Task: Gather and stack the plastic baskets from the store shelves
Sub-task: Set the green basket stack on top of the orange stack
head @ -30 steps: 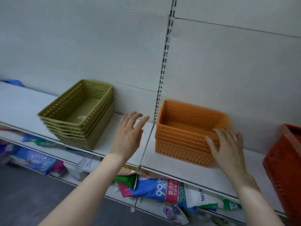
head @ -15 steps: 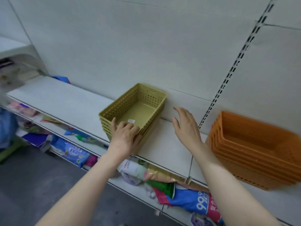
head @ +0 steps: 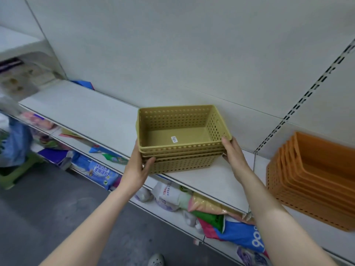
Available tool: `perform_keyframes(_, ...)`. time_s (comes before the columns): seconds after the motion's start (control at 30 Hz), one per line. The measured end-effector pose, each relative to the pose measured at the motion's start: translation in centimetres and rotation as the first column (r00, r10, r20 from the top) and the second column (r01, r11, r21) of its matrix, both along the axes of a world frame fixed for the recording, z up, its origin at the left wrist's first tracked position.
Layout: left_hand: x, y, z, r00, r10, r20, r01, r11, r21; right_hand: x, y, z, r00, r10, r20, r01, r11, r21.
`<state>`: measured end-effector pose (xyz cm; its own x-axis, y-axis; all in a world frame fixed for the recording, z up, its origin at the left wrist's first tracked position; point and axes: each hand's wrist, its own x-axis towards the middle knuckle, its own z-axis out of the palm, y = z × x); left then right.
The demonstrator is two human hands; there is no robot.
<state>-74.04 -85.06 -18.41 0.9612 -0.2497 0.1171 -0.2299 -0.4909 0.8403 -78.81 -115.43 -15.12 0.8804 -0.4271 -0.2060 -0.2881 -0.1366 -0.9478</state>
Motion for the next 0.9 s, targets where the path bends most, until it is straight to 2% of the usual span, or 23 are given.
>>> perform_keyframes(0.2,0.9,-0.3,0.2,0.999,0.047,0.026,-0.043,0.991,-0.129,0.0,1.1,0.6,0.997,-0.075,0.025,0.075,0.997,0.034)
perform_keyframes(0.3,0.9,-0.6,1.8,0.999,0.051,0.017,-0.048,0.982,-0.181,-0.4,1.3,1.8,0.982,-0.181,0.050,0.179,0.983,0.050)
perform_keyframes(0.4,1.1,-1.6,4.4,0.998,0.042,0.046,-0.034,0.986,-0.164,-1.4,0.7,4.4,0.953,-0.287,0.094,0.284,0.958,0.043)
perform_keyframes(0.53,1.5,-3.9,8.8,0.992,-0.020,0.124,0.043,0.982,-0.184,-3.4,-1.2,9.7,0.924,-0.349,0.159,0.349,0.937,0.029)
perform_keyframes(0.67,0.9,-7.3,14.6,0.971,-0.114,0.210,0.168,0.951,-0.258,-6.6,-3.9,16.1,0.849,-0.475,0.230,0.477,0.878,0.052)
perform_keyframes(0.9,-2.9,-17.2,23.1,0.893,-0.300,0.335,0.417,0.831,-0.368,-16.7,-10.6,25.3,0.715,-0.587,0.380,0.630,0.776,0.012)
